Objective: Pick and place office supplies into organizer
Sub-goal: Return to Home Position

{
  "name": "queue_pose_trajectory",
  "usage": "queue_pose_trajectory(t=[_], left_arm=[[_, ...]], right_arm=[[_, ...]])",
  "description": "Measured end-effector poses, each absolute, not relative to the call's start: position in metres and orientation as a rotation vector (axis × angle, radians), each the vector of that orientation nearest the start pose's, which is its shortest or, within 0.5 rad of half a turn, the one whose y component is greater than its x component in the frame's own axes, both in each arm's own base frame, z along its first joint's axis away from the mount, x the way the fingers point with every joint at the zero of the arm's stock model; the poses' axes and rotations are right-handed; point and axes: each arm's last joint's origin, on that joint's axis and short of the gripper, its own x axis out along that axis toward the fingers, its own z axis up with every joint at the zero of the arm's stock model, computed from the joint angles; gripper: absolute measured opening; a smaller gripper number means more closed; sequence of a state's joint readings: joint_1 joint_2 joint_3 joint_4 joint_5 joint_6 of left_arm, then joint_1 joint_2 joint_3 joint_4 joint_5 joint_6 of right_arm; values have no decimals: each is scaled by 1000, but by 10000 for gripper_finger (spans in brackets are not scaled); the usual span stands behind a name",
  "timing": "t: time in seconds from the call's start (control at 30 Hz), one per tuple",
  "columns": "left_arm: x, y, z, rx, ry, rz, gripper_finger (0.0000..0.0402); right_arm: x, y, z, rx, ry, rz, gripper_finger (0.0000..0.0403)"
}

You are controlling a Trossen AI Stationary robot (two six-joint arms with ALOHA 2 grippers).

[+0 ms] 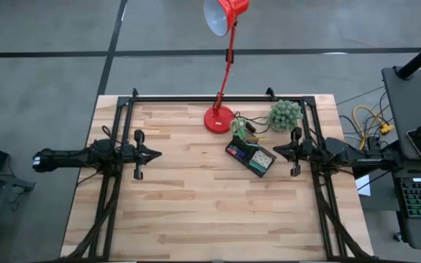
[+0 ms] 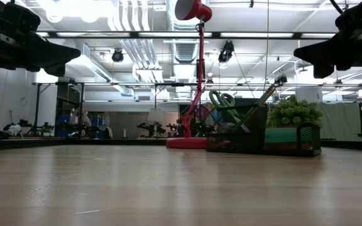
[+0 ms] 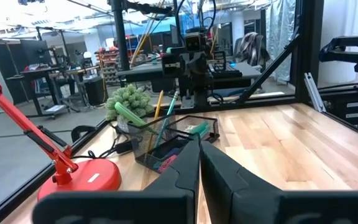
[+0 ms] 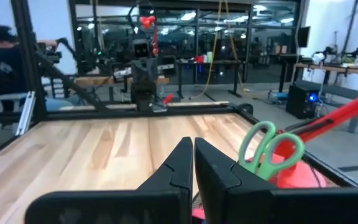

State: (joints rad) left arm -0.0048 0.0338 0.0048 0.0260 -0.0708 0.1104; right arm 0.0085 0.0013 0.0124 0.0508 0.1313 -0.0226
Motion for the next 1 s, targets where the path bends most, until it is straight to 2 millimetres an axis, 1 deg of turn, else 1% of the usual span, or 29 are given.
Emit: queue_pose_trajectory(t=[0.13,0.33,0.57,0.83,1.0], left_arm=[[100,2,164,111,14,66,0],[101,2,164,112,27,75,0],[102,2,166,111,3,75,0],[102,2,167,111,-3,73,0],[102,2,167,111,-4,72,0]], right_arm=[[97,-3,172,-48,-51,-117,8],[97,-3,172,-22,-61,-123,8],[97,-3,172,-19,-60,-124,8],[97,-3,172,105,-68,-119,8],[97,-3,172,109,-68,-119,8]])
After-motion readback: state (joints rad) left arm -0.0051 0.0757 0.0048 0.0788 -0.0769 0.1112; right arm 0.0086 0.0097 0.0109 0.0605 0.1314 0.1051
